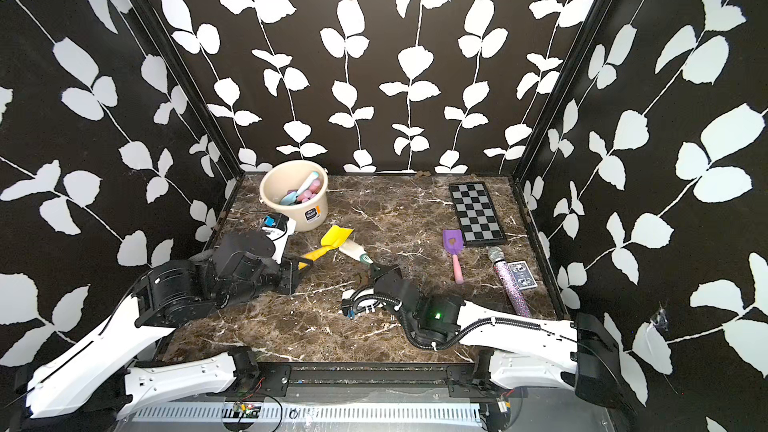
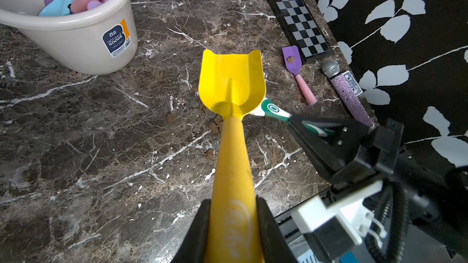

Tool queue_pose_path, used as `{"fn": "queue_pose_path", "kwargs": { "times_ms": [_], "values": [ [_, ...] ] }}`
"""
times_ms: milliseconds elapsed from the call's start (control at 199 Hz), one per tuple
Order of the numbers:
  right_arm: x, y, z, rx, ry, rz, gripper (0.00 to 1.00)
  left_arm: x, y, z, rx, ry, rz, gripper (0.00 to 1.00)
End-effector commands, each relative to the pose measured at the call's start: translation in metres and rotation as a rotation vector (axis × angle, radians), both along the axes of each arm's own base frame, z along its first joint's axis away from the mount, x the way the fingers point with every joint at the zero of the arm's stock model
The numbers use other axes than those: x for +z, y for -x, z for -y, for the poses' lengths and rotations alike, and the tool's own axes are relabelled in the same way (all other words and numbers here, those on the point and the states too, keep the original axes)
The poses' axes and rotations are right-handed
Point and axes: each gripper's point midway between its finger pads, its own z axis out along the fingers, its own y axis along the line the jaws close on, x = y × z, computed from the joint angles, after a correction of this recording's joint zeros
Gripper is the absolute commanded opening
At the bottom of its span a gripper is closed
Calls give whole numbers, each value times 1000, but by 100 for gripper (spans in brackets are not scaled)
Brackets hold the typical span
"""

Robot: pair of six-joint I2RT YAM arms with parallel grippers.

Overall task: Brush the soil off the hand trowel and place it into the bucket
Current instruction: Brush off the soil from the hand trowel.

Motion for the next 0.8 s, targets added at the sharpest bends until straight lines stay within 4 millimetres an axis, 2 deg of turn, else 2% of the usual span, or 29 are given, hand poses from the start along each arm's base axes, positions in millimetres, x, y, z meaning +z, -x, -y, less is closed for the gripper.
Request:
{"fn": "queue_pose_path", "kwargs": {
  "times_ms": [0,135,251,552,692,798],
  "values": [
    [42,6,-19,61,-69,72,0,-2,-5,3,6,-1,7,0],
    [59,-2,-21,36,-63,145,0,-8,-5,6,1,-3,-7,0],
    [69,-15,-19,9,-103,134,0,-9,-5,6,0,4,-10,0],
    [54,-58,17,-141,-178,45,0,-3,-4,4,-13,28,19,0],
    [50,-67,33,-213,-279,-30,0,-1,-3,4,-47,31,60,0],
    [54,-70,44,-269,-421,-179,0,-5,-5,1,-68,-1,99,0]
  ]
}}
